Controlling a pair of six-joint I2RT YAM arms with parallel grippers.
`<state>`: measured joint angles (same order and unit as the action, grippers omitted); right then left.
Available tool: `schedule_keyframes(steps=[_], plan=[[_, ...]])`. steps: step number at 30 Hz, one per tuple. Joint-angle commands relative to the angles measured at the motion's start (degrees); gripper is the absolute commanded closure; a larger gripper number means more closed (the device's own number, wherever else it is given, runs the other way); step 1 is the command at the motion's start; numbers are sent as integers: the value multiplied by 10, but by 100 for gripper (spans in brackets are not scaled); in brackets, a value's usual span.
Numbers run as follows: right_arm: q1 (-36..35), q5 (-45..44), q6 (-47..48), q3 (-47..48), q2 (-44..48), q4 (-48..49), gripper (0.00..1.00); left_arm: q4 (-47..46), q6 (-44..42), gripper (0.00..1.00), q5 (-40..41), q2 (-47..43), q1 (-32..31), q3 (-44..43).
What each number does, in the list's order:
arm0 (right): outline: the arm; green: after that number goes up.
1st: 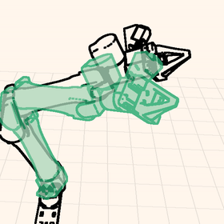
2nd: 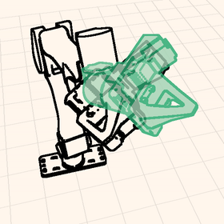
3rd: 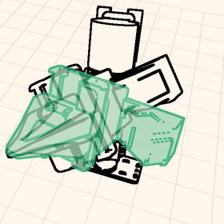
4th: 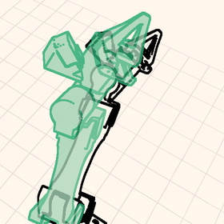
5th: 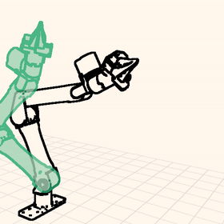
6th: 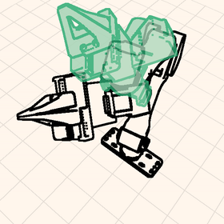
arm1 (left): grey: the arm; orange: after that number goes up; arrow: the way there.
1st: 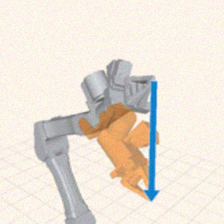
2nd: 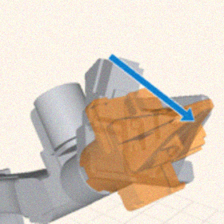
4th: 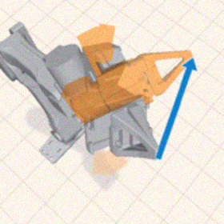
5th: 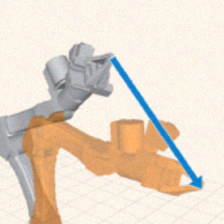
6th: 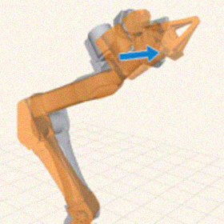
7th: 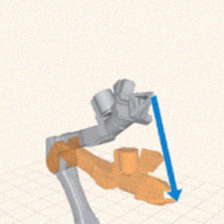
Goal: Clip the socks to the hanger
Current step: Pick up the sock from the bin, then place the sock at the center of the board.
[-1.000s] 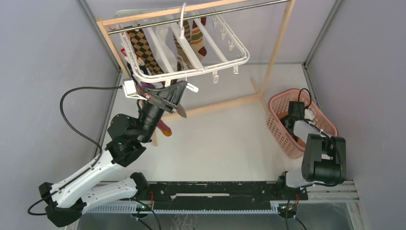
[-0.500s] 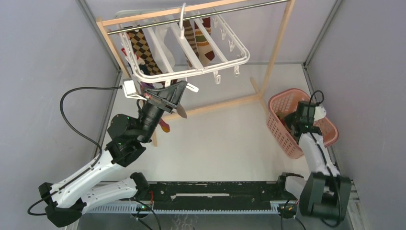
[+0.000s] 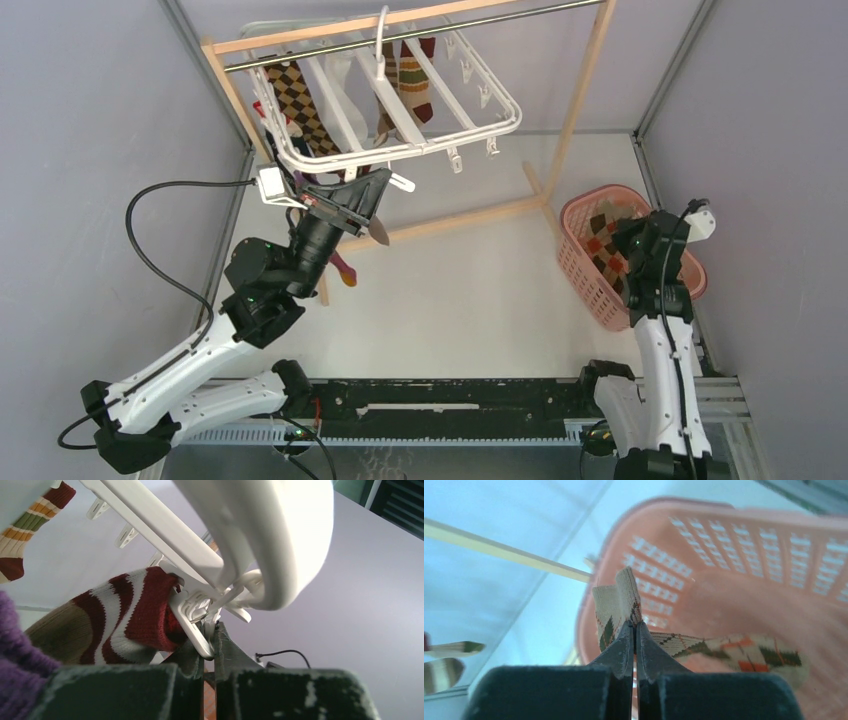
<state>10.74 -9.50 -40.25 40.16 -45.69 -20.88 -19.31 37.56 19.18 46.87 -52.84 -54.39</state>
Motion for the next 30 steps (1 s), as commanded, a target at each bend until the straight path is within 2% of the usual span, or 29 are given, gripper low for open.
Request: schedule_keyframes(steps=[1, 8, 11, 15, 17, 23, 30], plan=[[-8, 27, 42, 78, 42, 16, 100, 15, -6, 100, -26, 3, 0, 10], [-117, 14, 74, 132, 59, 57, 100, 16, -5, 100, -26, 7, 0, 9], [-195, 5, 105, 153, 56, 76, 100, 16, -5, 100, -27, 7, 0, 9], [-322, -49, 176, 192, 23, 66, 100, 17, -5, 100, -24, 7, 0, 10], [-358, -34, 200, 196, 4, 71, 100, 16, -4, 100, -24, 9, 0, 10], [-416, 3, 257, 164, -119, 64, 100, 15, -4, 100, -29, 11, 0, 8], [-444, 84, 233, 88, -257, 169, 100, 17, -8, 100, -28, 14, 0, 5]])
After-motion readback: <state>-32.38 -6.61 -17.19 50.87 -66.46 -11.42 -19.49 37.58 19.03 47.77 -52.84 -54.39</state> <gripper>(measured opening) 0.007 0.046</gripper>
